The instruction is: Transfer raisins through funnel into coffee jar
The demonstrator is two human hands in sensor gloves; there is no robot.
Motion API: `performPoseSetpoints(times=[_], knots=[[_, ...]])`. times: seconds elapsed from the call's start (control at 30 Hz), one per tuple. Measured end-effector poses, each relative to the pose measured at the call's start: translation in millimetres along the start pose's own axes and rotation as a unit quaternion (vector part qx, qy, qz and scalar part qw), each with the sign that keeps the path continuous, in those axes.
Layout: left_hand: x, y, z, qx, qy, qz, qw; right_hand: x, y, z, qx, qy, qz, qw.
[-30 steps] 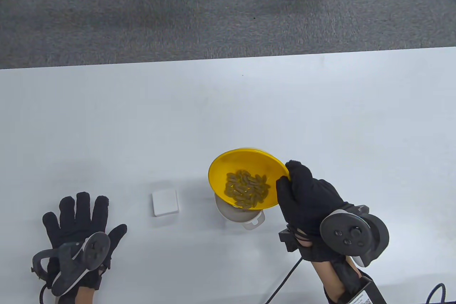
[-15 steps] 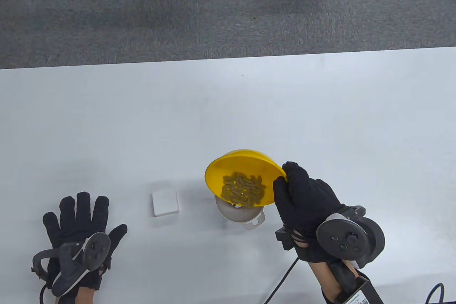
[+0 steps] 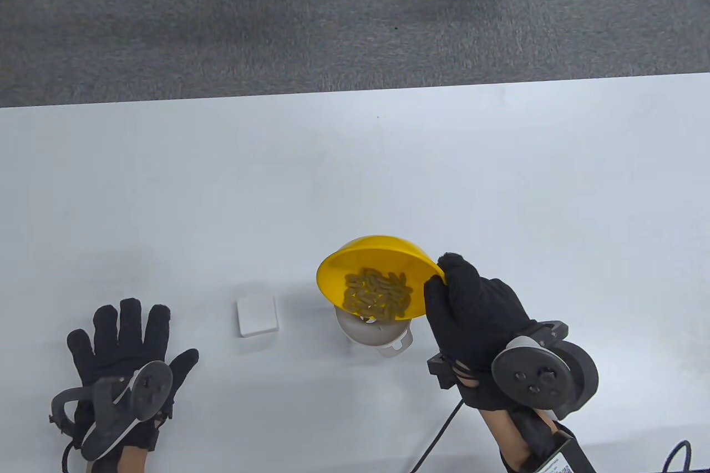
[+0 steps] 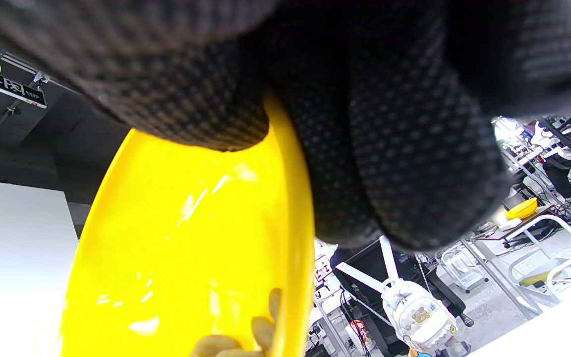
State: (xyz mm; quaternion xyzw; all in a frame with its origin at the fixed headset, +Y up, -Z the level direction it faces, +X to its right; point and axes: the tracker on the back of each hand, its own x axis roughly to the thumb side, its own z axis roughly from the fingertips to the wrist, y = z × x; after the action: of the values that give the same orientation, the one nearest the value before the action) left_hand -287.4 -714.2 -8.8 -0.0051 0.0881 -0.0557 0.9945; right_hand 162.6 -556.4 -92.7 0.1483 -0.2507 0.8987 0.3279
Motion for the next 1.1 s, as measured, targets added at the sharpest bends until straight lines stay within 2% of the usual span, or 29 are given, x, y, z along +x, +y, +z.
performPoseSetpoints(times=[1.1], knots=[[1.2,0.4,0.9,0.006,-0.001,-0.004,1.0,3.0,-1.0,2.9,-0.026,-0.028,-0.005,0.999]])
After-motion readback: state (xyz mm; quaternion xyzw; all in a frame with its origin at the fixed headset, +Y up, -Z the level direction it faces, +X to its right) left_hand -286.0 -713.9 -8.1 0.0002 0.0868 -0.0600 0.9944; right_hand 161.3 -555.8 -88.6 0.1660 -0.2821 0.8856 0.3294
